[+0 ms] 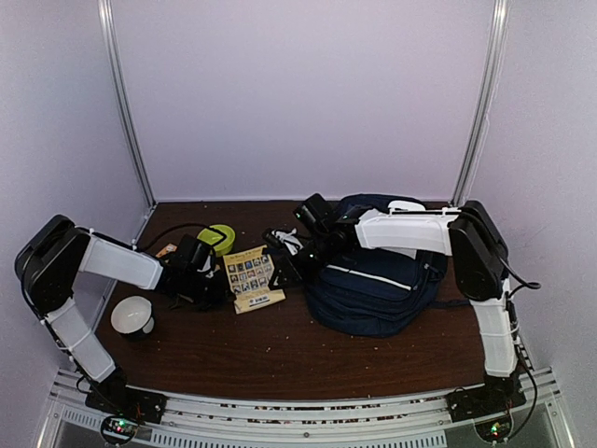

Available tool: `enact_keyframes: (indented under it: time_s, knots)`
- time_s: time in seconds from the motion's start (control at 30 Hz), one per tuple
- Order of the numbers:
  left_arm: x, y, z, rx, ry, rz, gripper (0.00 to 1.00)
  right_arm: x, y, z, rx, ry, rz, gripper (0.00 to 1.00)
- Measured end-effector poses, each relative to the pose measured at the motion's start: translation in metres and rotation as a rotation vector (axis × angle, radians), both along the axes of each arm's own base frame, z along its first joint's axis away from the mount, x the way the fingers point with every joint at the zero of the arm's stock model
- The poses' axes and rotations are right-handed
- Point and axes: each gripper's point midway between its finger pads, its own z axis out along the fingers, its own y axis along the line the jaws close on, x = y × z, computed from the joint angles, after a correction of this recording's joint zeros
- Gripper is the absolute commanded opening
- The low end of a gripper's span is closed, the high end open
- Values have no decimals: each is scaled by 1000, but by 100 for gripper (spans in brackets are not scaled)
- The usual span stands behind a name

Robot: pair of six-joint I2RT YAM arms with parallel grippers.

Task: Pack the student bag
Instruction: Pick up the book from the center of the board.

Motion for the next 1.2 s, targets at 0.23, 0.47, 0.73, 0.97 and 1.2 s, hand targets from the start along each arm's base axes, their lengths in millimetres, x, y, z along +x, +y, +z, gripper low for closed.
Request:
enact_keyframes:
  time_s: [0.23, 0.47, 0.73, 0.97, 1.2]
  knots:
    - [0, 0, 0, -16, -17, 0, 0, 11, -2, -45, -63, 154, -129, 41]
    - [0, 0, -1, -21, -24, 1, 0, 21, -5, -48, -74, 179, -195, 45]
    - [0, 0, -1, -23, -29, 1, 0, 35, -3, -54, -78, 184, -235, 50]
    - [0, 1, -1, -25, -40, 3, 0, 42, 7, -63, -39, 227, -242, 37]
    - [1, 2, 0, -19, -53, 4, 0, 40, 18, -63, 94, 369, -257, 1]
